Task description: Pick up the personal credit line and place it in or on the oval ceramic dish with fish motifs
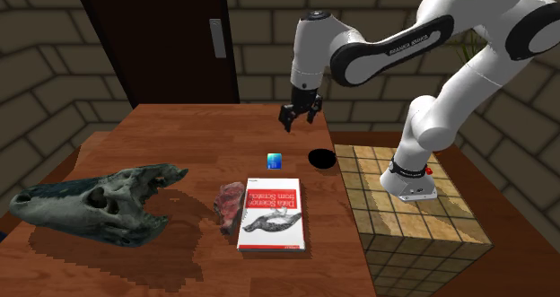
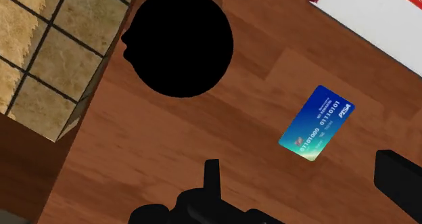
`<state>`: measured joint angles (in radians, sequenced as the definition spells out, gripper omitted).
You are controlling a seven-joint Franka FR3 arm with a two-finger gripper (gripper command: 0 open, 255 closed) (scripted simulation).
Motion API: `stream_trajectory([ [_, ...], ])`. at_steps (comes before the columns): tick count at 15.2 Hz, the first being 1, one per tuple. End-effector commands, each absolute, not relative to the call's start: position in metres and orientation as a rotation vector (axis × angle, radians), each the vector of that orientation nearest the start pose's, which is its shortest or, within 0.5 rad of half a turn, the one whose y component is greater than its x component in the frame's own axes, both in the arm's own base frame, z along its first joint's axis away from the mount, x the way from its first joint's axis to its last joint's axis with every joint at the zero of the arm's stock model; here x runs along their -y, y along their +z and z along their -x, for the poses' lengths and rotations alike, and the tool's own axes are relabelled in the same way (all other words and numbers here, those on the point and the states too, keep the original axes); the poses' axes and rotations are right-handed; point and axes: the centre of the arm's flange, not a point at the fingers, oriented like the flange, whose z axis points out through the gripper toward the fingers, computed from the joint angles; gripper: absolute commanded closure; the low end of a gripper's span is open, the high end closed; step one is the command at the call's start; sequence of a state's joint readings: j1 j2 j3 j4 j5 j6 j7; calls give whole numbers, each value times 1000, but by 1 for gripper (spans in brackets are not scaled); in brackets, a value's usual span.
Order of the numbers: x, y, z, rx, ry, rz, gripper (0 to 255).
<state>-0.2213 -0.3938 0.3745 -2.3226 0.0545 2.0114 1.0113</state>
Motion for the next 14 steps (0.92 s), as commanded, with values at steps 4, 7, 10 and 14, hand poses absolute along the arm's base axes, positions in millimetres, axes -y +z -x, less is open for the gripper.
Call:
stream_trajectory([
  [4,-82,436,-485,-1779,-153,2680,0],
  [7,-77,406,-513,-1997,-149,2548,0],
  [10,-67,376,-540,-2204,-144,2399,0],
  [14,-64,355,-540,-2204,-144,2399,0],
])
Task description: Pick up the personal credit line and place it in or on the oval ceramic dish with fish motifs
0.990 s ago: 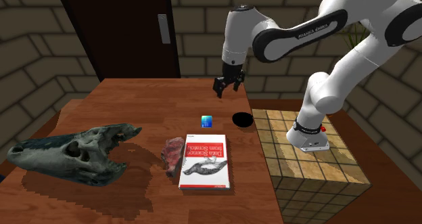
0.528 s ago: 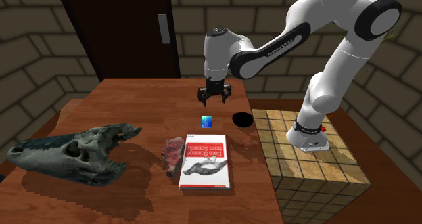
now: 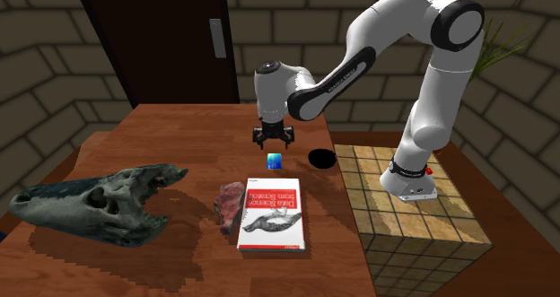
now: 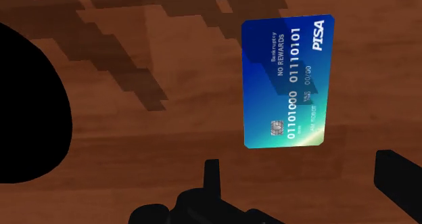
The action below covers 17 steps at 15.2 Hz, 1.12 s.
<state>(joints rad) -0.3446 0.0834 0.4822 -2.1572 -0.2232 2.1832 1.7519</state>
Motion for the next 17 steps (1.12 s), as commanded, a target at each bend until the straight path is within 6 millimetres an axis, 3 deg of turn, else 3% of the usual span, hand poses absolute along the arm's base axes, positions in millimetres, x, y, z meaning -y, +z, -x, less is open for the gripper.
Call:
stream_trajectory([
  [1,-63,349,-540,-2204,-144,2399,0],
  [4,-61,336,-540,-2204,-144,2399,0],
  [12,-61,336,-540,-2204,-144,2399,0],
  [13,-61,336,-540,-2204,-144,2399,255],
  [17,-61,336,-540,-2204,-144,2399,255],
])
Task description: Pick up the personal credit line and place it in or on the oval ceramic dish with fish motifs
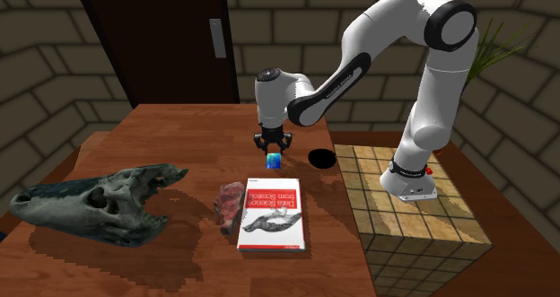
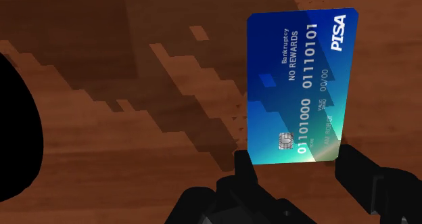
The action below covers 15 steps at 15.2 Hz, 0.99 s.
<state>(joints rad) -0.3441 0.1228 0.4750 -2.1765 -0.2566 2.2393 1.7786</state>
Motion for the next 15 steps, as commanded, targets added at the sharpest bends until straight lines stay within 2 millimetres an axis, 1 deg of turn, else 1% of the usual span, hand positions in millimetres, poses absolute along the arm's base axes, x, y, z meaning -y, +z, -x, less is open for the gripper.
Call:
stream_trajectory([
  [1,-61,336,-540,-2204,-144,2399,255],
  [5,-61,336,-540,-2204,-144,2399,255],
  [15,-61,389,-540,-2204,-144,2399,255],
])
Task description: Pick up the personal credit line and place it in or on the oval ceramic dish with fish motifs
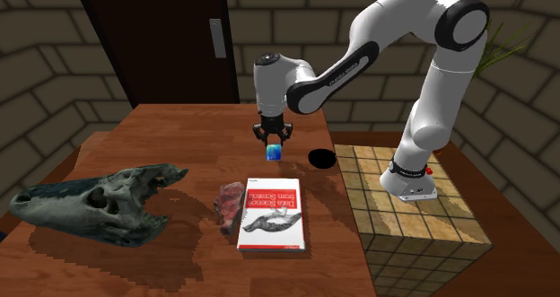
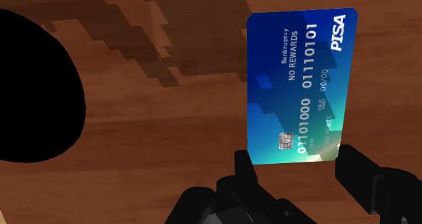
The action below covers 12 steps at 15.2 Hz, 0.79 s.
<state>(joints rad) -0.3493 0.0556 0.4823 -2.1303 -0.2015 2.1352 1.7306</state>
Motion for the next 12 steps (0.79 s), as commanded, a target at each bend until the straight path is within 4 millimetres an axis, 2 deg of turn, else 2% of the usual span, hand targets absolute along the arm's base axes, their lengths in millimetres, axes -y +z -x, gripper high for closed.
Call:
stream_trajectory([
  [1,-61,394,-540,-2204,-144,2399,255],
  [12,-61,452,-540,-2204,-144,2399,255],
])
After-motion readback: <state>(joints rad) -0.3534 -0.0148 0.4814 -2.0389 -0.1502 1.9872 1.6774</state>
